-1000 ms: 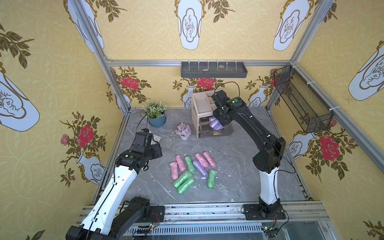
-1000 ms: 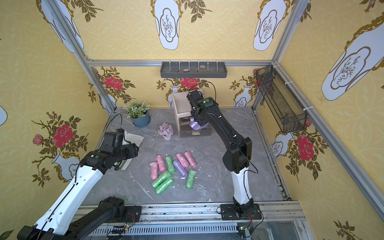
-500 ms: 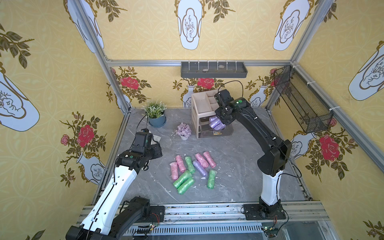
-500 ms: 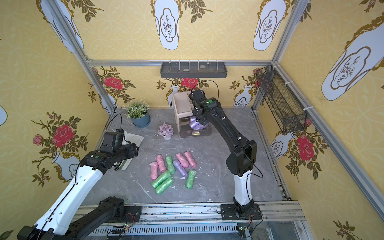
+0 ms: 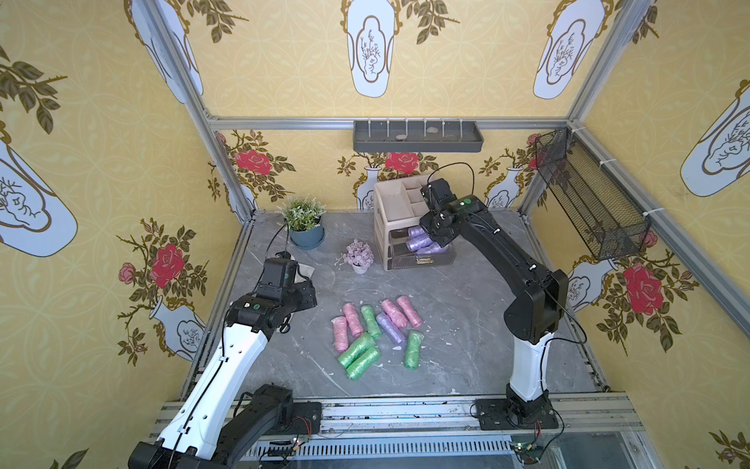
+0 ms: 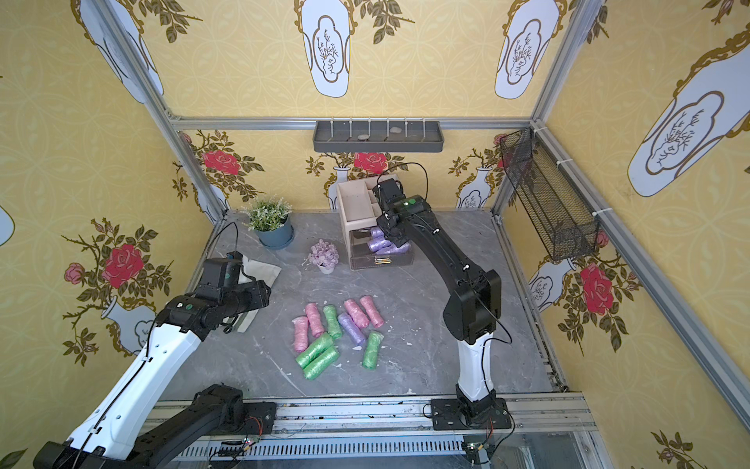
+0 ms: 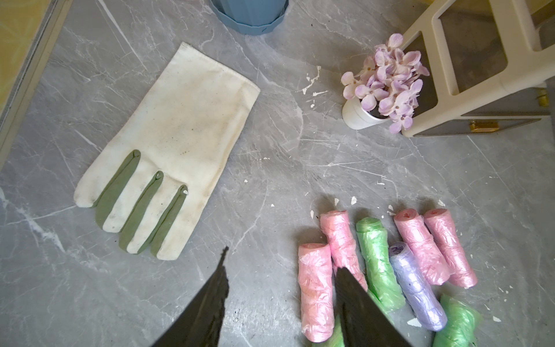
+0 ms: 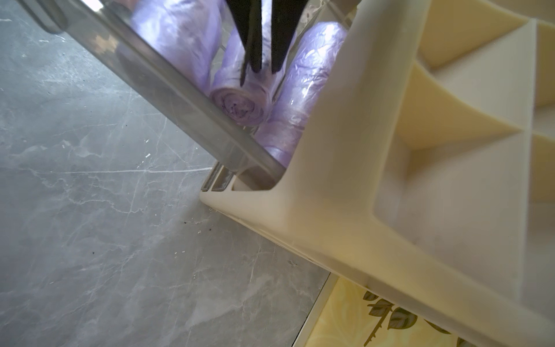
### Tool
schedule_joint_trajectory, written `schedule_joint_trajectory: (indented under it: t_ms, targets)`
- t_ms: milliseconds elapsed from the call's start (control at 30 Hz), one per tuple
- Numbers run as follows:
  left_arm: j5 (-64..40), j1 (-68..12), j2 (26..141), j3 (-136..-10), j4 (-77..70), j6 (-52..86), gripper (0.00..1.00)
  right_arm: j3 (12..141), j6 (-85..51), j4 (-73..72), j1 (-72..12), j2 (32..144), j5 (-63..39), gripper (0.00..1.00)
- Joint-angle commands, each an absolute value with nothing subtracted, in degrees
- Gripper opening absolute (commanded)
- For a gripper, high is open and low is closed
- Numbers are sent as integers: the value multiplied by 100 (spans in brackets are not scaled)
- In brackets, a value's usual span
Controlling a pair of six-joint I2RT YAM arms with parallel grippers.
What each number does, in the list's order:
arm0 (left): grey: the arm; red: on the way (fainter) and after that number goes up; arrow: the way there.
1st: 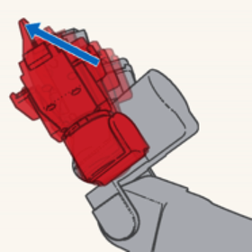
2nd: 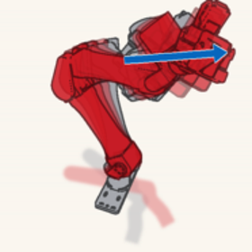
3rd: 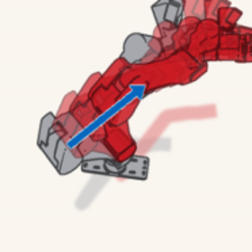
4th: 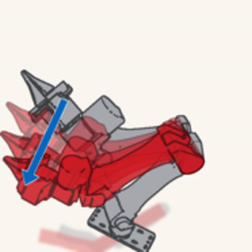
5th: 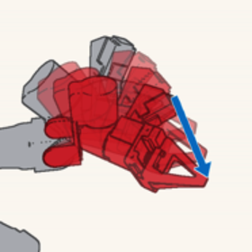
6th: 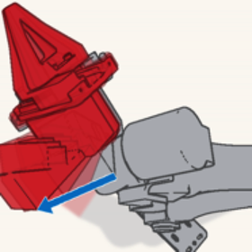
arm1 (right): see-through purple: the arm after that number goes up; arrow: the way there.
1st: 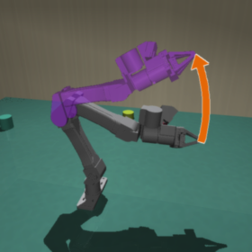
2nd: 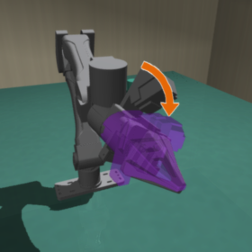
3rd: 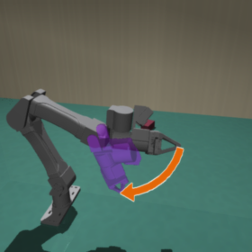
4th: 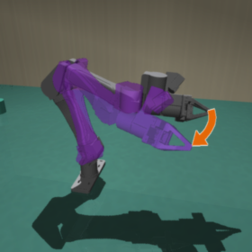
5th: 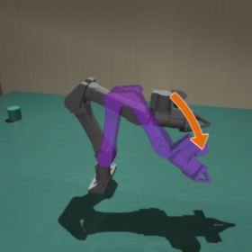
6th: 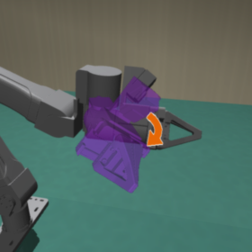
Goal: Sort the rolls of trash bags by color and place them into the drawer
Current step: Place the roll of trash bags in the drawer, then pick up the roll of trash bags from the center of the board.
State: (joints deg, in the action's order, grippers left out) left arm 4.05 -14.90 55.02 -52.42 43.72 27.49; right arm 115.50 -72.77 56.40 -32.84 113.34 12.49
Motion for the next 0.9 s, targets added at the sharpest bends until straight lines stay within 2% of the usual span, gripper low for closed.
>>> schedule_joint_trajectory:
  t_ms: [0, 200, 500, 867]
  targets:
    - [380, -1479, 5502, -5194, 4247, 2746, 59, 11436, -7276, 5476, -3267, 11296, 1204, 11]
    - [387, -1483, 5511, -5194, 4252, 2746, 59, 11416, -7152, 5322, -3283, 11066, 1349, 12]
    - [422, -1479, 5528, -5195, 4252, 2746, 59, 11433, -6658, 5185, -3408, 10454, 1522, 25]
    - [446, -1477, 5503, -5142, 4332, 2803, 59, 9644, -5382, 3991, -3164, 8569, 627, 39]
